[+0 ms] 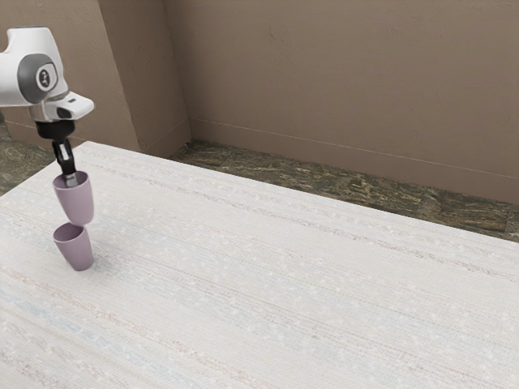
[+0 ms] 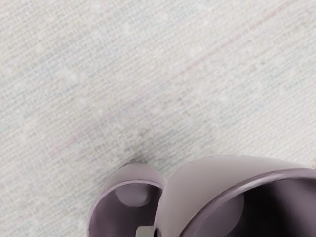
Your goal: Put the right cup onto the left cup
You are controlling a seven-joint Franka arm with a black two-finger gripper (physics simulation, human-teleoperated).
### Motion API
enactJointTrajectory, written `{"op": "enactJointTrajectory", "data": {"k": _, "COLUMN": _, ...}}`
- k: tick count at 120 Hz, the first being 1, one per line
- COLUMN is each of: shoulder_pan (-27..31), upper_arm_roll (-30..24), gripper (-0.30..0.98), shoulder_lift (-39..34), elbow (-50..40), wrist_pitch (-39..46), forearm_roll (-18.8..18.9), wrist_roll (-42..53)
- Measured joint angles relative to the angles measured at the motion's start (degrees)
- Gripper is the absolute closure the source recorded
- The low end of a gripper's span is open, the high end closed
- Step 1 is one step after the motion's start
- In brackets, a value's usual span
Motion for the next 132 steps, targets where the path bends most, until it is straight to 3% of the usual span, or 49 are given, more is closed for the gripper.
{"op": "enactJointTrajectory", "data": {"k": 60, "shoulder_pan": 3.0, "upper_arm_roll": 0.2, "gripper": 0.79, "shoulder_lift": 0.5, "elbow": 0.3, "wrist_pitch": -1.5, "forearm_roll": 3.7, "wrist_roll": -0.8}}
{"op": "enactJointTrajectory", "data": {"k": 132, "shoulder_pan": 1.7, "upper_arm_roll": -0.8, "gripper": 0.79, "shoulder_lift": 8.5, "elbow": 7.7, "wrist_pitch": -3.0, "forearm_roll": 6.4, "wrist_roll": -1.5}}
